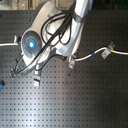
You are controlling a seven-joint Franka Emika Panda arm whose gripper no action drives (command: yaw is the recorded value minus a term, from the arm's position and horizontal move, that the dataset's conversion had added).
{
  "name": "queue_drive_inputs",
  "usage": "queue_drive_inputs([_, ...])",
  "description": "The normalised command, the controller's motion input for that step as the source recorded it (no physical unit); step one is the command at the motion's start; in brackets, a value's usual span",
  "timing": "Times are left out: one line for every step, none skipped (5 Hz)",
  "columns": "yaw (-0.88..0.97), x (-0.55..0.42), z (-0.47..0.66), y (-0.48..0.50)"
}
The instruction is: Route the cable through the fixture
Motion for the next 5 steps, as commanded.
queue_drive_inputs([-0.03,-0.224,0.14,-0.207])
queue_drive_inputs([0.00,-0.152,0.20,-0.180])
queue_drive_inputs([0.00,-0.259,0.18,-0.225])
queue_drive_inputs([0.00,-0.459,0.02,-0.275])
queue_drive_inputs([0.17,-0.405,0.01,-0.007])
